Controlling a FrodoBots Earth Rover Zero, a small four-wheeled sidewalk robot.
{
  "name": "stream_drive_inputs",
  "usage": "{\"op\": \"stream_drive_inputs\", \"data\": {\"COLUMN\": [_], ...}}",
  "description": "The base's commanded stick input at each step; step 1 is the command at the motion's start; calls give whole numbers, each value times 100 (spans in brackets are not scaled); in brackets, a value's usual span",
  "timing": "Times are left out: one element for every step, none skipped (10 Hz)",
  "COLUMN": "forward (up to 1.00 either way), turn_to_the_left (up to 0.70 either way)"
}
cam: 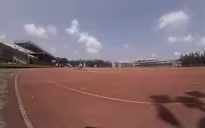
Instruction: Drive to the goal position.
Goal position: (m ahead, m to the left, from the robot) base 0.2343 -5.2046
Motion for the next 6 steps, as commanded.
{"op": "stream_drive_inputs", "data": {"forward": [0, 0, 0, 0, 70, 70], "turn_to_the_left": [0, 0, 0, 0, -26, -35]}}
